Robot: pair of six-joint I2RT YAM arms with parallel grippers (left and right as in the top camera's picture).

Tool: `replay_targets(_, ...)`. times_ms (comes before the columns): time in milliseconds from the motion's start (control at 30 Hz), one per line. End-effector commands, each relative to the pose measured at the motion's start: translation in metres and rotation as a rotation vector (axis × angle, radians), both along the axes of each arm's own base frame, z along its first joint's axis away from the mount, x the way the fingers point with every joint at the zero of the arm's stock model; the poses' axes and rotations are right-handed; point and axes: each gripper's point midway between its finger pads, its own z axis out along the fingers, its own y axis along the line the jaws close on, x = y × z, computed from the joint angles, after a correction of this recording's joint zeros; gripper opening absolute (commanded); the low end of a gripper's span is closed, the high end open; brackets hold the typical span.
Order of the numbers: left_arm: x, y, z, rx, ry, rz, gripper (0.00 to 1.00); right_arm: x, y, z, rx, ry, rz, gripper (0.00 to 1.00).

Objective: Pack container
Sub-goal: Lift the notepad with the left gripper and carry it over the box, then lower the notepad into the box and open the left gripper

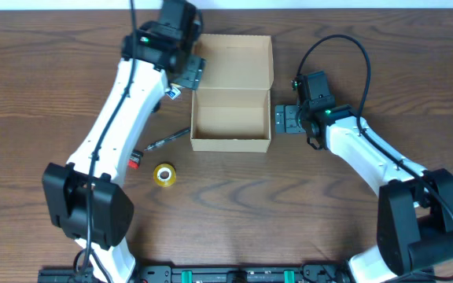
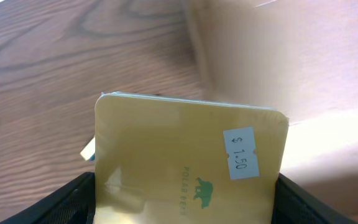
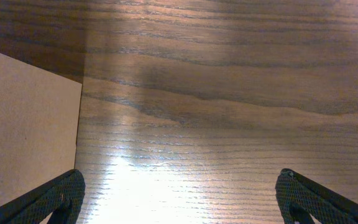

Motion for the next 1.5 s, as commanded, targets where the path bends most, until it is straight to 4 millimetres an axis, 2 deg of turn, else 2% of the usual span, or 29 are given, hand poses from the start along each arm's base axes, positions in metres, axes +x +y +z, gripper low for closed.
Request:
replay_targets(0, -0.001, -0.012, 0.004, -0.027, -0.011, 0.023, 0.28, -0.001, -0.004, -0.004, 0.002, 0.012, -0.019, 0.99)
replay_targets(133, -0.013, -0.040, 0.001, -0.080, 0.029, -0.087, 0.28, -0.001, -0.004, -0.004, 0.002, 0.012, -0.019, 0.99)
replay_targets(267, -0.026, -0.056, -0.002, -0.028, 0.052, -0.252, 0.28, -0.001, -0.004, -0.004, 0.002, 0.012, -0.019, 0.99)
replay_targets(467, -0.057, -0.065, -0.013, 0.105, 0.139, -0.506, 0.28, -0.001, -0.004, -0.004, 0.002, 0.012, -0.019, 0.99)
replay_targets(600, -0.065, -0.070, -0.020, 0.135, 0.158, -0.599, 0.29, -0.001, -0.004, -0.004, 0.002, 0.012, -0.019, 0.99)
replay_targets(867, -0.082, -0.093, -0.023, 0.064, 0.170, -0.867, 0.28, -0.001, -0.004, -0.004, 0.002, 0.012, -0.019, 0.99)
replay_targets(1000, -0.092, -0.100, -0.029, 0.051, 0.192, -0.997, 0.22, -0.001, -0.004, -0.004, 0.002, 0.012, -0.019, 0.99)
replay_targets(1100, -0.092, -0.099, -0.041, 0.066, 0.222, -1.032, 0.22, -0.001, -0.004, -0.004, 0.002, 0.012, -0.019, 0.99)
replay_targets(1200, -0.091, -0.100, -0.062, 0.083, 0.264, -1.081, 0.21, -0.001, -0.004, -0.004, 0.002, 0.012, -0.019, 0.99)
replay_targets(1467, -0.088, -0.099, -0.110, 0.093, 0.374, -1.077, 0.21, -0.001, -0.004, -0.004, 0.002, 0.012, -0.019, 0.99)
